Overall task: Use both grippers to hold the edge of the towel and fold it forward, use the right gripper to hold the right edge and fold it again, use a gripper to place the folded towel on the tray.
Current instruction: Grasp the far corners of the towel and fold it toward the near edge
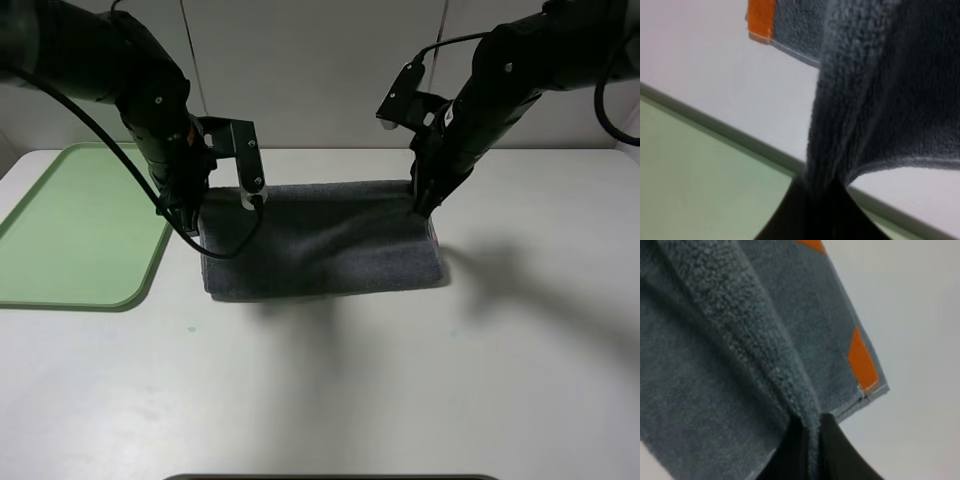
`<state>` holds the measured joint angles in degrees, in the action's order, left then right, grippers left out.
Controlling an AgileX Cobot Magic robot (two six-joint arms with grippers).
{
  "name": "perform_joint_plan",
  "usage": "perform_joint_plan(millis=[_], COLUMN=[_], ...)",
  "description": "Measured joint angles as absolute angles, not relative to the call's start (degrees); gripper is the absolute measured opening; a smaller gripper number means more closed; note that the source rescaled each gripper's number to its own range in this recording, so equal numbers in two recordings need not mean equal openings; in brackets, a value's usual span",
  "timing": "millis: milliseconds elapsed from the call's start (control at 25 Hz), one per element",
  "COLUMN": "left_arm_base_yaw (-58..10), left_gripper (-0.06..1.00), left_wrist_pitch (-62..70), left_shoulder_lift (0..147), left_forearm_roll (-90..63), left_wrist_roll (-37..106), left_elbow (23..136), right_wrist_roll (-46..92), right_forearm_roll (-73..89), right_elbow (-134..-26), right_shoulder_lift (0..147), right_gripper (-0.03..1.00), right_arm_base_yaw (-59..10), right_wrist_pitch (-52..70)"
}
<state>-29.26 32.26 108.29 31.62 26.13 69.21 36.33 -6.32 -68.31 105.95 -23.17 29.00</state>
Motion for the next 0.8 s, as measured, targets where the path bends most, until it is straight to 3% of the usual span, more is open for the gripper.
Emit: perform_joint_plan(millis=[640, 720, 800], left_arm_base_yaw=[-29.2, -29.2, -29.2], left_gripper=[0.0, 0.03, 0.14], left_wrist_pitch=[26.9, 26.9, 27.2], left_shoulder_lift=[110.2, 110.2, 110.2], left_forearm_roll=[32.3, 32.3, 32.6], left_wrist_roll=[25.0, 25.0, 25.0], left_elbow=[69.4, 69.4, 69.4], right_wrist_roll=[36.3, 36.3, 36.3], right_forearm_roll=[-6.9, -6.9, -7.1], right_elbow=[-68.4, -68.4, -68.4], right_shoulder_lift=[107.4, 107.4, 107.4], right_gripper=[0.0, 0.0, 0.08], right_arm_base_yaw=[-20.7, -20.7, -20.7], right_wrist_pitch=[26.4, 26.4, 27.0])
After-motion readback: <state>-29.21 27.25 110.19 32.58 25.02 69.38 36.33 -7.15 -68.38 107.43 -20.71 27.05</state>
